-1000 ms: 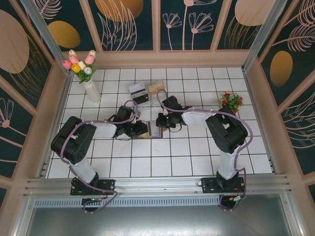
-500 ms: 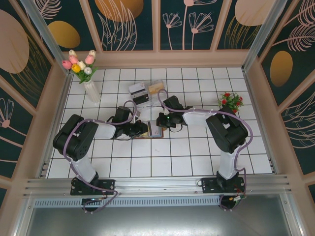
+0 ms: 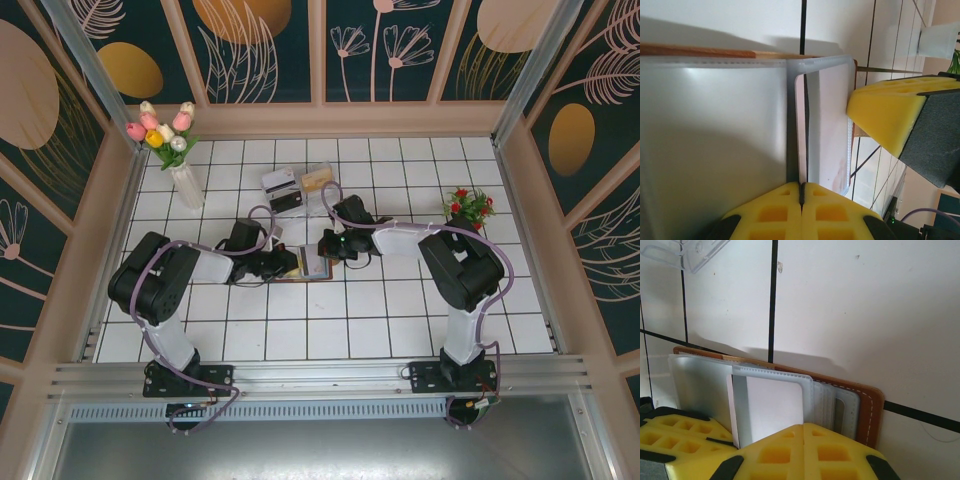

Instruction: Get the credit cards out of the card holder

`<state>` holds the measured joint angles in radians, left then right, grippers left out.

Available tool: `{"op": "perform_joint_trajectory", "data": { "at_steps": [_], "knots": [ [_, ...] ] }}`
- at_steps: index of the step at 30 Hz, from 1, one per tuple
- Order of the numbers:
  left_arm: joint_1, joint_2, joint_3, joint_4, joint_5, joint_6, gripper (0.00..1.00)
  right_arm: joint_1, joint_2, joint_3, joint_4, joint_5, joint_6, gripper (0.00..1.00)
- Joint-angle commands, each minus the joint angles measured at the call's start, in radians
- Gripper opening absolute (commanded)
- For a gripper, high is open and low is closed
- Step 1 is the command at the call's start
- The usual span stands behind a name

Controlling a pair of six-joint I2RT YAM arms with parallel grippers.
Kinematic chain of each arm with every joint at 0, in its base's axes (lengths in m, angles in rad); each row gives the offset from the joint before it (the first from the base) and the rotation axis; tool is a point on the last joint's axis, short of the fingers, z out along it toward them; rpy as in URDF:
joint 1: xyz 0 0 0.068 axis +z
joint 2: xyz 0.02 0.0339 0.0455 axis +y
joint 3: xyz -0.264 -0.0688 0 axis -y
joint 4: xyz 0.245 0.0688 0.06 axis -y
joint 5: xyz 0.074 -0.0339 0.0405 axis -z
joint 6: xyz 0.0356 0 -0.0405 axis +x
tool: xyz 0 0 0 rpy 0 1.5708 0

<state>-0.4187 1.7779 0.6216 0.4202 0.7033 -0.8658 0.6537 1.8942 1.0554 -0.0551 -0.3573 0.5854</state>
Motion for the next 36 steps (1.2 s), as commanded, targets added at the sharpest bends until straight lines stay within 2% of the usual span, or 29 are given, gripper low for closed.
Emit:
{"op": "perform_joint_trajectory", "data": {
  "at_steps": [1,10,17,20,25,32,36],
  "knots": [
    [0.032,-0.029,-0.031,-0.001,-0.009,0.039,0.00,0.000,0.062,-0.028,-0.122,0.069,0.007,0.06],
    [0.048,-0.058,-0.065,-0.020,-0.008,0.065,0.00,-0.005,0.057,-0.024,-0.125,0.078,0.000,0.06],
    [0.049,-0.057,-0.054,-0.027,-0.003,0.065,0.00,-0.004,-0.018,0.032,-0.089,0.016,-0.031,0.08],
    [0.049,-0.057,-0.048,-0.030,-0.008,0.063,0.00,0.006,-0.061,0.050,-0.073,0.000,-0.046,0.12],
    [0.049,-0.057,-0.045,-0.040,-0.008,0.065,0.00,0.050,-0.078,0.046,-0.080,0.053,-0.051,0.16],
    [0.049,-0.048,-0.035,-0.051,-0.013,0.060,0.00,0.078,-0.015,0.057,-0.093,0.051,-0.022,0.17],
    [0.049,-0.051,-0.031,-0.069,-0.019,0.065,0.06,0.076,0.005,0.065,-0.128,0.089,-0.019,0.17]
  ]
}}
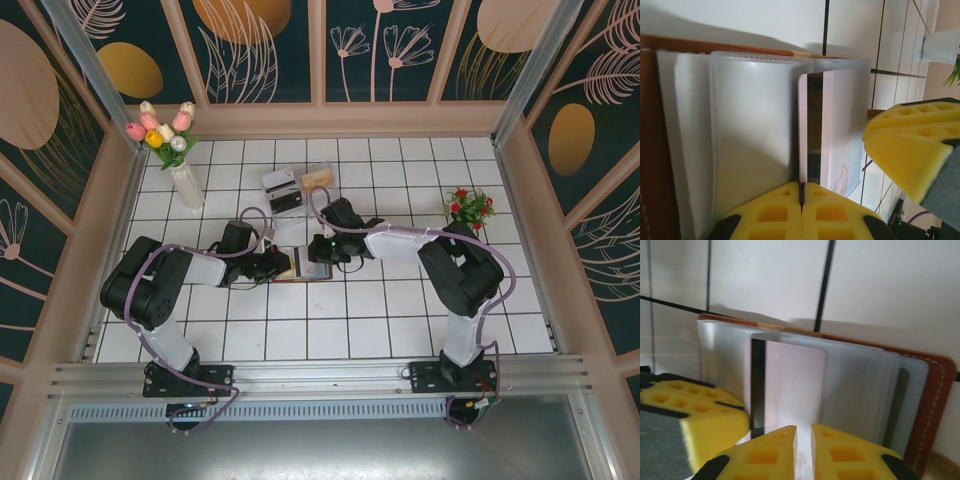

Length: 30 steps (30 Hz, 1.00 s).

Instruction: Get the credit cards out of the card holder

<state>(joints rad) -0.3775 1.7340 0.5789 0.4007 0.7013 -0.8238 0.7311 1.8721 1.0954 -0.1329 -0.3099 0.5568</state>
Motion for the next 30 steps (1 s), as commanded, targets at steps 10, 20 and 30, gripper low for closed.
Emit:
{"op": "perform_joint_trajectory", "data": {
  "at_steps": [10,20,30],
  "knots": [
    [0.008,-0.004,0.001,0.078,0.049,-0.049,0.25,-0.001,0.064,0.014,-0.039,-0.014,0.003,0.15],
    [0.008,0.043,0.044,0.083,0.060,-0.052,0.25,-0.003,0.064,-0.002,-0.041,-0.017,-0.008,0.15],
    [0.008,0.072,0.068,0.064,0.065,-0.039,0.18,-0.003,0.075,-0.007,-0.039,-0.025,-0.006,0.15]
  ]
}}
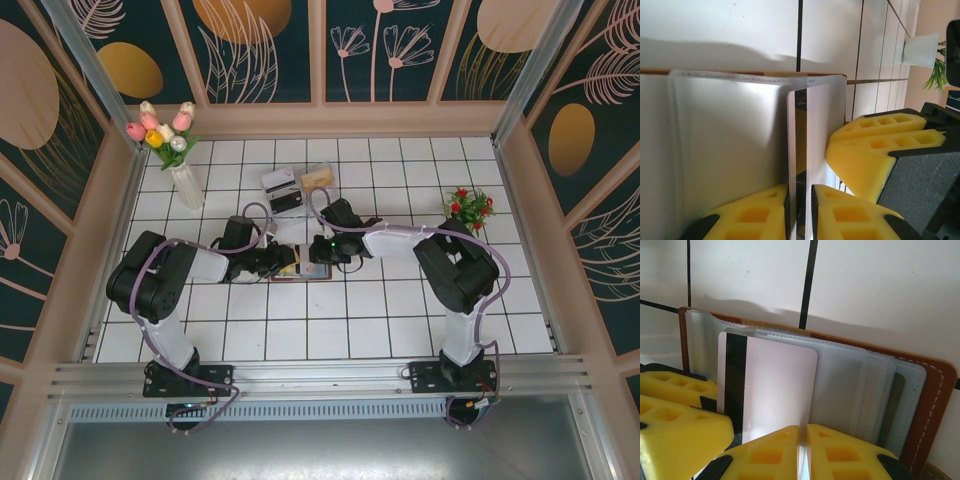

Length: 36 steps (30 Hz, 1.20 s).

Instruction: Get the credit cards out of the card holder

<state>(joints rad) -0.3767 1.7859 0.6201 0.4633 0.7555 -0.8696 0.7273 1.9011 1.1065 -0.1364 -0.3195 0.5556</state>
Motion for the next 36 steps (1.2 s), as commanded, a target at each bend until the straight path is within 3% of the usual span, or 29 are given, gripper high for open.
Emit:
{"op": "perform_joint_trajectory", "data": {
  "at_steps": [1,6,15,25,30,36],
  "knots": [
    [0.007,0.019,0.030,-0.008,0.009,0.010,0.15,0.000,0.044,-0.019,-0.034,-0.015,-0.004,0.15],
    [0.006,-0.010,0.056,-0.154,-0.057,0.082,0.03,-0.005,0.032,-0.026,-0.036,0.003,0.016,0.15],
    [0.007,-0.182,0.091,-0.494,-0.262,0.251,0.01,-0.021,0.009,-0.043,-0.034,0.018,0.029,0.16],
    [0.006,-0.364,0.209,-0.743,-0.410,0.386,0.00,-0.023,-0.091,0.029,0.043,-0.040,0.038,0.20],
    [0.006,-0.396,0.343,-0.835,-0.500,0.470,0.00,-0.036,-0.175,0.061,0.094,-0.037,0.052,0.33],
    [0.007,-0.347,0.542,-0.912,-0.653,0.620,0.00,-0.094,-0.278,0.015,0.134,-0.026,0.060,0.60]
  ]
}}
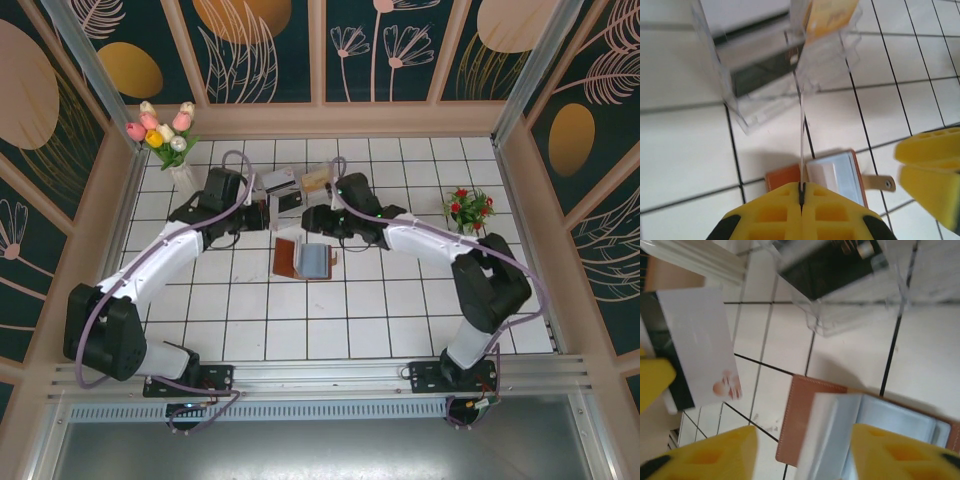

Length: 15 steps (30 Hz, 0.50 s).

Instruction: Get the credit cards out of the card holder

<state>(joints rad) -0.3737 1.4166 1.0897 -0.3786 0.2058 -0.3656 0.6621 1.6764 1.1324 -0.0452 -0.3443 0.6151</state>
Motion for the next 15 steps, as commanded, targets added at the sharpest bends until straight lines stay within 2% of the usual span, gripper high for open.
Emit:
{"op": "perform_joint_trajectory", "data": {
  "at_steps": [1,4,7,11,15],
  "knots": [
    [0.004,0.035,0.106,-0.073,-0.120,0.149,0.00,-0.040,-0.069,-0.026,0.048,0.002,-0.006,0.65],
    [0.004,0.081,0.213,-0.097,-0.178,0.244,0.00,-0.067,-0.109,-0.068,0.044,0.023,-0.020,0.74],
    [0.003,0.153,0.346,-0.160,-0.229,0.338,0.00,-0.093,-0.155,-0.125,0.057,0.011,-0.011,0.77],
    [0.004,0.212,0.431,-0.181,-0.192,0.536,0.00,-0.107,-0.220,-0.194,0.081,0.003,-0.012,0.80],
    [0.003,0.252,0.486,-0.226,-0.099,0.735,0.00,-0.107,-0.242,-0.231,0.086,-0.011,0.007,0.81]
  ]
}}
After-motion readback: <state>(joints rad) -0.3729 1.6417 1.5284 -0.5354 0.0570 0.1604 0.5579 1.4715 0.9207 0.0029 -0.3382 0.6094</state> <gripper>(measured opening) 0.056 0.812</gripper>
